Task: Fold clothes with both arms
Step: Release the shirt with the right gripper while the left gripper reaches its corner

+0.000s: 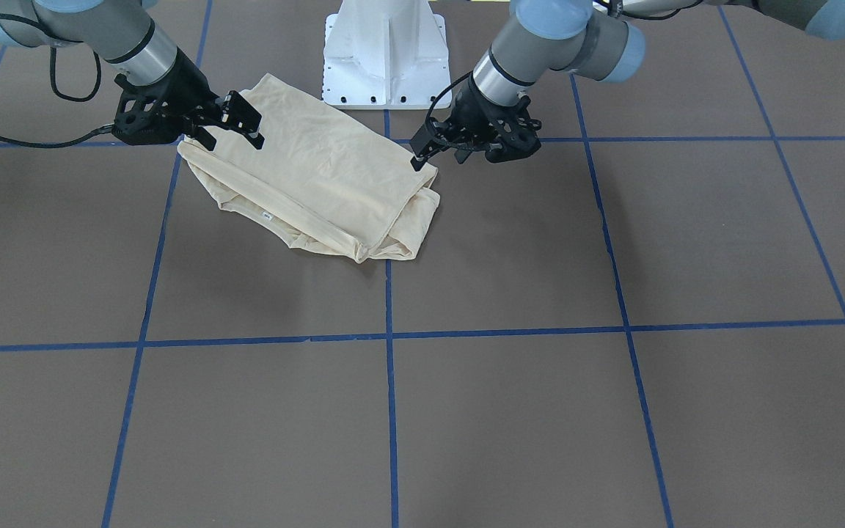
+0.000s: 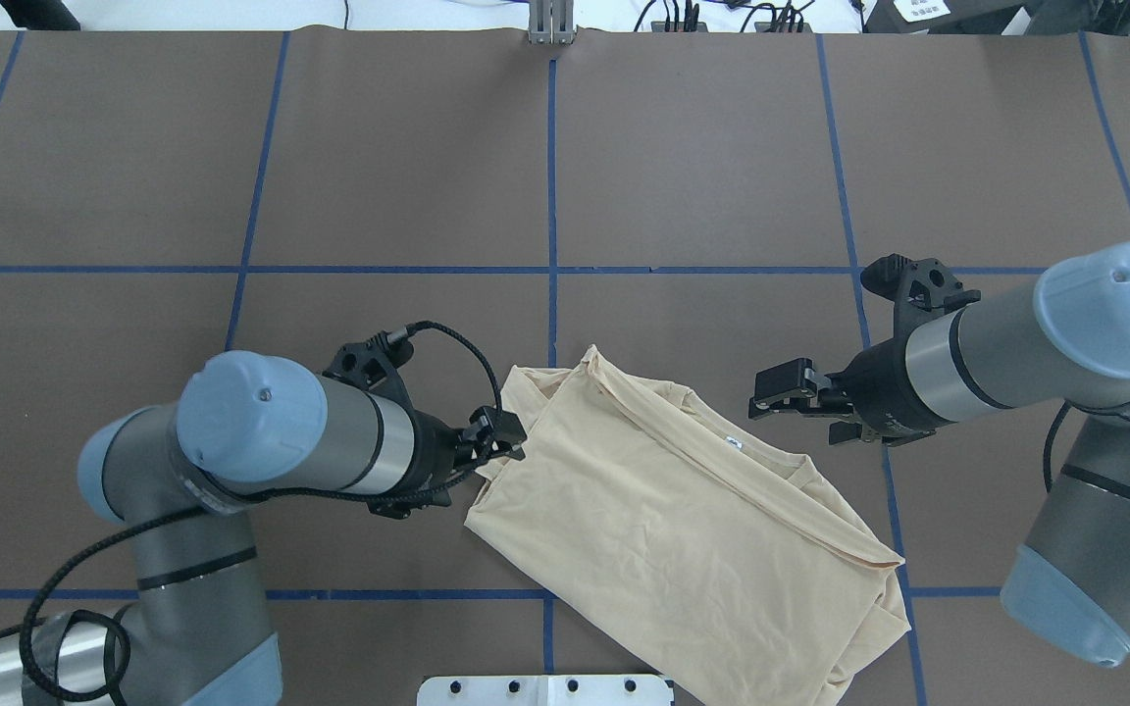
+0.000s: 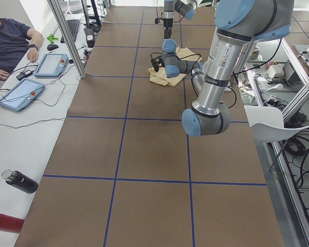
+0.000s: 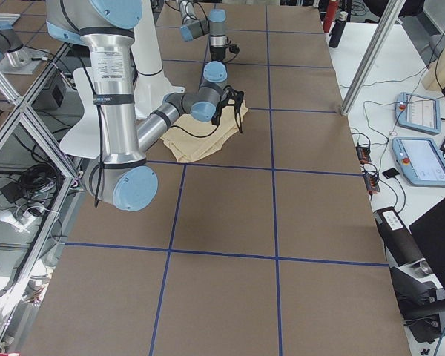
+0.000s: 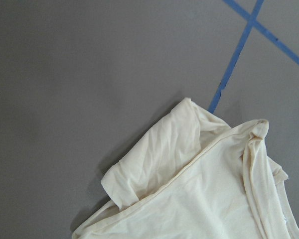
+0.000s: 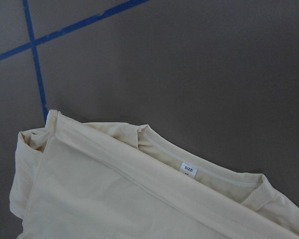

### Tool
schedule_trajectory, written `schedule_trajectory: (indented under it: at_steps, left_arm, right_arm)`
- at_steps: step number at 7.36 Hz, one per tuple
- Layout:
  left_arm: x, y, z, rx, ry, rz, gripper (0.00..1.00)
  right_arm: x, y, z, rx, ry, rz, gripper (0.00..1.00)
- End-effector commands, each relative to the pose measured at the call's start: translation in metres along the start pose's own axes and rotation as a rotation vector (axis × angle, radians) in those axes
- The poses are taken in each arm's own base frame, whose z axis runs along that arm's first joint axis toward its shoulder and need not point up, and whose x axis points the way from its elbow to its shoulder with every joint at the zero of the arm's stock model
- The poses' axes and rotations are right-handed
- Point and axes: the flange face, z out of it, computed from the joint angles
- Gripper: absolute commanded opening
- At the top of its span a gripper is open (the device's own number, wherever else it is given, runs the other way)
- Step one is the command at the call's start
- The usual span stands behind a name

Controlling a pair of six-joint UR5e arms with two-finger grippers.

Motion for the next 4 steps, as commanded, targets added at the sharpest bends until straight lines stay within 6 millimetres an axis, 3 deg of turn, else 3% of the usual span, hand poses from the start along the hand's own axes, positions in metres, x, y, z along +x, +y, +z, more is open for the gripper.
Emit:
schedule_trajectory:
  at_steps: [1, 4]
  left_arm:
    - [-0.019, 0.025, 0.032, -0.013, -0.057, -0.021, 0.99]
    - [-0.03, 0.013, 0.057, 0.007, -0.108, -0.024, 0.98]
  right_arm:
    - [-0.003, -0.011, 0.005, 0.018, 0.003, -0.008, 1.0]
    - [-0.004, -0.011, 0.005, 0.022, 0.002, -0.009, 1.0]
